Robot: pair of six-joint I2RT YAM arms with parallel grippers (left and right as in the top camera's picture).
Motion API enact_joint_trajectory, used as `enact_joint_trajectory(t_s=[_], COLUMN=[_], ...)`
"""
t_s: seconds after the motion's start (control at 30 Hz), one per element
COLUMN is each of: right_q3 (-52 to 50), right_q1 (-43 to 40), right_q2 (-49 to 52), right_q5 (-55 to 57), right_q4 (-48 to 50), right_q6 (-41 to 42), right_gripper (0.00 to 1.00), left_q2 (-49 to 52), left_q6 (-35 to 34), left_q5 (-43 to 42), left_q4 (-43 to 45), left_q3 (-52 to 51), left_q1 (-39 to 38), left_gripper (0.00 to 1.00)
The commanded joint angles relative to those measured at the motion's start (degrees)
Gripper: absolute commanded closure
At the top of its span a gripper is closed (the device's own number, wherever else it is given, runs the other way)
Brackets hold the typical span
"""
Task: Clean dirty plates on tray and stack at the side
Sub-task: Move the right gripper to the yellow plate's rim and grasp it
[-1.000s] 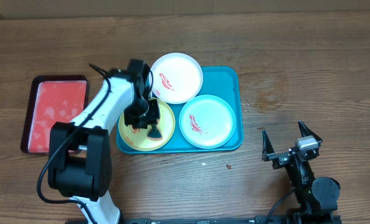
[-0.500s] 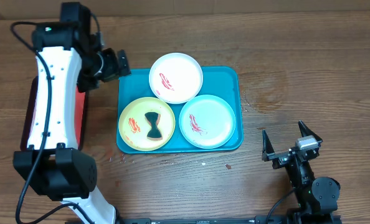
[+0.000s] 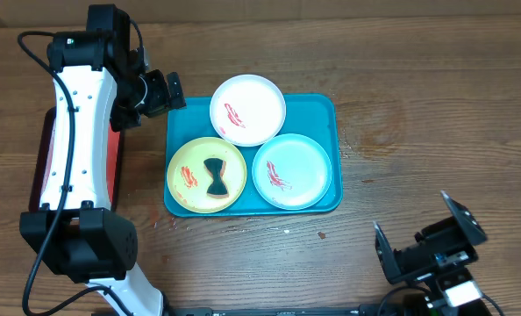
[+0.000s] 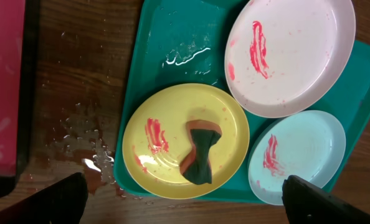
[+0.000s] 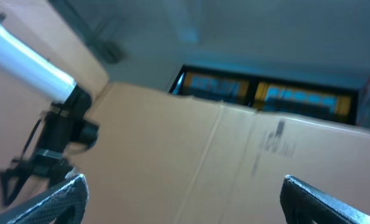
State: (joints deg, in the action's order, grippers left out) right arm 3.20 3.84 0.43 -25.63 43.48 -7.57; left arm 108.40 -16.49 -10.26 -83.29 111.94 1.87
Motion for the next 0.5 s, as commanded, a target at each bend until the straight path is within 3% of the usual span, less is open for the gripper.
enact_joint_trajectory(t_s=[0.0,0.13,0.23,0.4,0.47], right_q3=[9.8,32.6,49.3,65.2,67.0], right_q1=[-0.2,-0.3,-0.3,-0.2,-0.2], right_q2=[1.4,13.6,28.1,48.2,57.5], right_q5=[4.2,6.2,4.0,-16.8,-34.0], right_q4=[-8.1,-45.0,-65.5,-79.1,-73.7], right_q6=[-1.8,-7.9,-7.9,0.4,9.3], right_gripper=[0.0,0.0,0.0,0.0,0.0], left_q2=[-0.1,-0.1,-0.1,-0.1,-0.1], left_q6=[0.9,0.9,0.8,0.6,0.7], left_q5=[0.1,0.1,0.1,-0.6,-1.5], left_q4=[0.5,0.8,0.5,0.4,0.4], left_q3=[-0.1,-0.1,-0.1,-0.1,-0.1], left_q1=[-0.5,-0.5,-0.5,-0.5,-0.6], left_gripper=[0.0,0.0,0.0,0.0,0.0])
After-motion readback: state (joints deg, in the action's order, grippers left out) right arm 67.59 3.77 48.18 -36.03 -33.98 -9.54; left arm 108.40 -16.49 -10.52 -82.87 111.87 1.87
